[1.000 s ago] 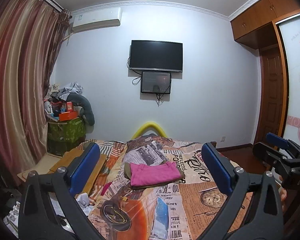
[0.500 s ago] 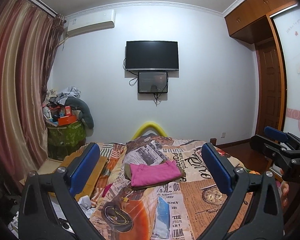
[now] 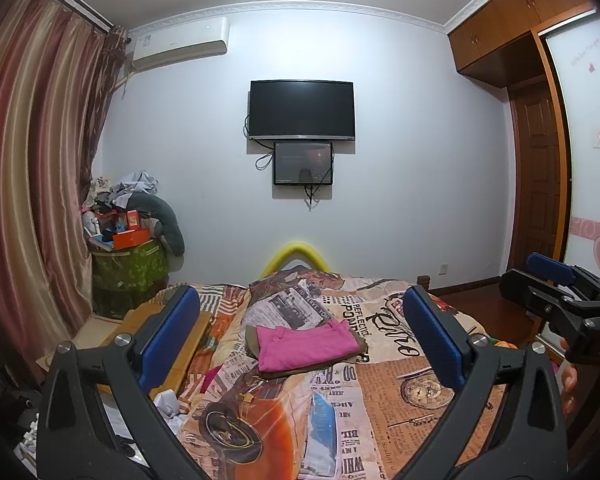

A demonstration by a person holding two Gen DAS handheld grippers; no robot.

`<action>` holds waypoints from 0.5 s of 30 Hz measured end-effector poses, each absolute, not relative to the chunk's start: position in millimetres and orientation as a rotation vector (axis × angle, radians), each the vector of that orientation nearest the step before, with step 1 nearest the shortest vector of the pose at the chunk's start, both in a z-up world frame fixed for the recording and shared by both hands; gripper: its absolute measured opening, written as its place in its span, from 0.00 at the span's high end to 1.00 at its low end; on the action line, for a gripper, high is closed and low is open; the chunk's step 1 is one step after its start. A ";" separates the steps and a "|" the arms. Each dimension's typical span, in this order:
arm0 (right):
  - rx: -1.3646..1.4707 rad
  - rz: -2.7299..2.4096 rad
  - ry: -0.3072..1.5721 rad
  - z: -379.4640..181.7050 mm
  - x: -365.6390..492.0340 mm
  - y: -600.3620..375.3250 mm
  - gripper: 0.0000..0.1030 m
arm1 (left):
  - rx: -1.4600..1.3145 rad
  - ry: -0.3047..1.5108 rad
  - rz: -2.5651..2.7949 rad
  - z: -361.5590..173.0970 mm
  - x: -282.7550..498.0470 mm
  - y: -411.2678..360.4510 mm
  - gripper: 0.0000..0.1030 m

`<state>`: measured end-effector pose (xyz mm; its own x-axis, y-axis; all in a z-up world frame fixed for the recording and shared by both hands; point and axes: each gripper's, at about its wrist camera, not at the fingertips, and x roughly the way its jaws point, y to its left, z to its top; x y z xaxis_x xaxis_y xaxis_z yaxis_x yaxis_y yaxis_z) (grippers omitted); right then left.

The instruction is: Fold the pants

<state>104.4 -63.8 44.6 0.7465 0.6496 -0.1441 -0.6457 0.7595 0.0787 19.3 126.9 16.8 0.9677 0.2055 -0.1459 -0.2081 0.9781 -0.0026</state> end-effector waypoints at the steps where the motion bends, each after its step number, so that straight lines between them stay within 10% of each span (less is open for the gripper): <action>1: 0.023 0.709 0.168 44.5 104.4 -63.8 0.00 | -0.018 0.145 0.210 17.4 19.5 126.7 0.00; 15: 0.027 0.706 0.164 48.1 99.2 -64.2 0.00 | -0.031 0.146 0.176 20.6 18.8 126.5 0.00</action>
<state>99.2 -64.2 48.1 0.7485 0.6479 -0.1413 -0.6437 0.7611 0.0803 18.8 126.5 20.6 0.9739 0.1725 -0.1474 -0.1770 0.9840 -0.0179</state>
